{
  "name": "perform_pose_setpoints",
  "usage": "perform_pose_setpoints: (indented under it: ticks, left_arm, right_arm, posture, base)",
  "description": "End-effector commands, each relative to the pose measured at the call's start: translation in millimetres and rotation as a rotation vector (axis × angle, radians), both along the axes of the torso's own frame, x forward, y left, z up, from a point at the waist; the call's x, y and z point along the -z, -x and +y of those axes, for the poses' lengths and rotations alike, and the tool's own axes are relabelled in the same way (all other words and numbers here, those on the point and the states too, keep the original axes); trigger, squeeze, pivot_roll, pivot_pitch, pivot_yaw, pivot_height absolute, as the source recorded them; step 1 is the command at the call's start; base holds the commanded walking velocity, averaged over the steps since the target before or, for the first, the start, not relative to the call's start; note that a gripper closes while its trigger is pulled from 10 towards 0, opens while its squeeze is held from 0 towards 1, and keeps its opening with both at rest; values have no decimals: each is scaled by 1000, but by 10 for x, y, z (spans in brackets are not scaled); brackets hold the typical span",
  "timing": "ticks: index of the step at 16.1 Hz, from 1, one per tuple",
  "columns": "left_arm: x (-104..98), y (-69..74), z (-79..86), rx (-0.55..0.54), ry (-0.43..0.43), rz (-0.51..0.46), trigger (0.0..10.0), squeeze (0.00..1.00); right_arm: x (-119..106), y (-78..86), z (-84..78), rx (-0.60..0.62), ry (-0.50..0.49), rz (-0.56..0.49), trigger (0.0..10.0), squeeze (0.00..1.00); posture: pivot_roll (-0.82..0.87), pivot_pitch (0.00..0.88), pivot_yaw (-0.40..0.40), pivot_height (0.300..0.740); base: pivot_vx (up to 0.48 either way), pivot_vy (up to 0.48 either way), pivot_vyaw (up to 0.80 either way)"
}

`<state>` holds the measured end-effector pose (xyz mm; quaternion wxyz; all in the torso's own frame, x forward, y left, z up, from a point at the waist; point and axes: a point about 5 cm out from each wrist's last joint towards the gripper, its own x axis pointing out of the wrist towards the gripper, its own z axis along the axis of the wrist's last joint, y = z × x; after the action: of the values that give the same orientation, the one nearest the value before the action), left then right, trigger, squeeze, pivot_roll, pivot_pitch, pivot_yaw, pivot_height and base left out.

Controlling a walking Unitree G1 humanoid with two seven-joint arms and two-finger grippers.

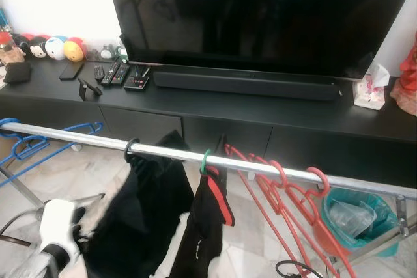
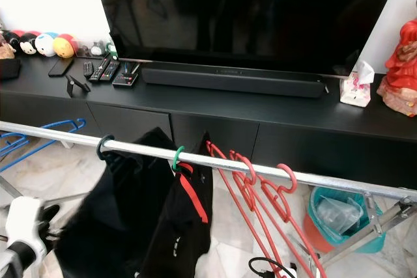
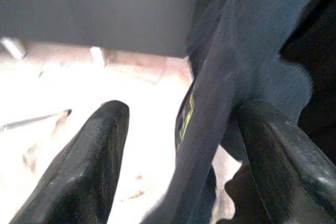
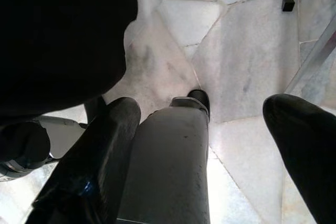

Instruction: Hang hanger

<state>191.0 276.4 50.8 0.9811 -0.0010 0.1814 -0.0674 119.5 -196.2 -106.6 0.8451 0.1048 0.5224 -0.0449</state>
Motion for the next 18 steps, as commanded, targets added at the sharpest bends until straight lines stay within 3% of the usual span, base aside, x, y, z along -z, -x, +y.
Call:
perform_pose_setpoints:
  ticks: [1,3,4,5,7,9,11,13,15,16,18]
  left_arm:
    - [41,73,42,-36,19,6,10000,0]
    - [154,154,78,-107,17,22,10000,0]
    - [261,194,193,-227,-8,36,10000,0]
    - [326,216,241,-324,44,21,10000,0]
    - [358,193,201,-369,138,4,10000,0]
    - [483,230,251,-429,86,48,10000,0]
    - [732,344,300,-566,75,137,10000,0]
    - [947,472,197,-562,93,243,10000,0]
    - [1170,641,5,-404,32,412,10000,0]
    - [1295,741,-112,-290,-48,531,10000,0]
    - [1386,811,-160,-186,-171,646,10000,0]
  right_arm:
    - [0,2,-7,-1,4,3,10000,0]
    - [-3,-7,-14,6,9,2,10000,0]
    - [-3,-9,-14,8,10,2,10000,0]
    - [-4,-12,-15,9,10,2,10000,0]
    - [-7,-18,-19,15,10,-1,10000,0]
    - [-8,-23,-19,17,11,-2,10000,0]
    - [-9,-28,-18,26,12,-5,10000,0]
    - [-10,-32,-20,29,17,-6,10000,0]
    - [-11,-37,-19,30,19,-5,10000,0]
    - [-14,-44,-27,31,24,-6,10000,0]
    - [-17,-52,-39,32,37,-5,10000,0]
  posture:
    - [135,0,9,740]
    - [135,0,11,740]
    - [131,0,12,740]
    - [123,0,11,740]
    - [125,0,12,740]
    - [120,0,12,740]
    - [110,0,13,740]
    - [109,0,11,740]
    - [99,0,10,740]
    - [101,0,5,740]
    - [100,0,2,740]
  base:
    - [0,0,0]
    - [0,0,0]
    - [0,0,0]
    - [0,0,0]
    - [0,0,0]
    - [0,0,0]
    - [0,0,0]
    - [0,0,0]
    - [0,0,0]
    - [0,0,0]
    - [0,0,0]
